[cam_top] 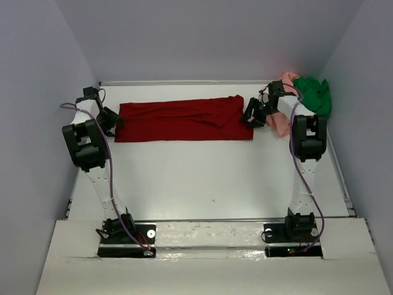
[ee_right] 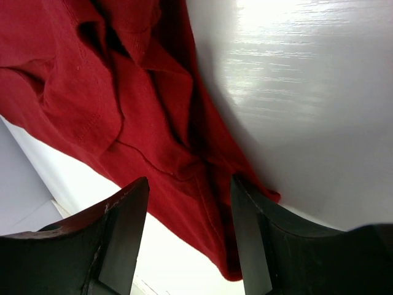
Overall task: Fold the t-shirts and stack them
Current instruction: Fold the other side of the tshirt into a rectangle
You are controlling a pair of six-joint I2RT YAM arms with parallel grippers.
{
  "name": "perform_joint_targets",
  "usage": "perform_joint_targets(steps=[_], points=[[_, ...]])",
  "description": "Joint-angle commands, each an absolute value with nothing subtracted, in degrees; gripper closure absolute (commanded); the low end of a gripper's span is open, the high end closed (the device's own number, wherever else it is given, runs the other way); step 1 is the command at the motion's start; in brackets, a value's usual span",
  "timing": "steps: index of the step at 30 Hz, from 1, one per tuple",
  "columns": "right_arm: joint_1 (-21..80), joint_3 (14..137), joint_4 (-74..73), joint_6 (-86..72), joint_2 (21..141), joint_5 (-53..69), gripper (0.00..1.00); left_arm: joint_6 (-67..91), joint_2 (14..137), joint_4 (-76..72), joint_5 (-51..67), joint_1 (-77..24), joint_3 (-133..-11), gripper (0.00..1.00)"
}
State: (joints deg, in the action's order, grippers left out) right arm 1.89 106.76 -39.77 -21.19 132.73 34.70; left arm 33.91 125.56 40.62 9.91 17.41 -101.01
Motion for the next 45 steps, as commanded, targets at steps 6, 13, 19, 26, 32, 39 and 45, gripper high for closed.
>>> perform_joint_targets(steps=[6, 13, 19, 26, 32, 39, 45], points=[[3.16, 107.23, -40.16, -21.36, 135.09, 35.86, 0.55, 32.26, 127.97, 42.63, 11.95, 17.23, -104.94, 0.37], [3.16, 106.96, -43.07, -20.65, 136.5, 34.89, 0.94, 30.59, 132.45, 45.7, 13.71, 17.14, -106.43, 0.71], [3.16, 106.96, -43.94, -20.22, 136.58, 34.45, 0.94, 29.88, 133.42, 45.61, 13.54, 16.88, -104.94, 0.75], [3.16, 110.3, -51.5, -18.63, 138.43, 30.59, 1.0, 28.13, 133.95, 48.69, 12.83, 16.52, -103.27, 0.79], [3.16, 106.97, -58.17, -17.67, 135.71, 26.9, 1.0, 27.51, 127.72, 47.99, 13.18, 15.73, -91.42, 0.81], [3.69, 98.1, -61.43, -16.35, 129.39, 24.26, 1.0, 26.63, 119.2, 45.88, 14.5, 14.94, -77.45, 0.82], [3.69, 92.47, -64.42, -15.12, 124.55, 19.69, 1.0, 24.88, 111.29, 46.23, 11.43, 14.68, -68.04, 0.82]])
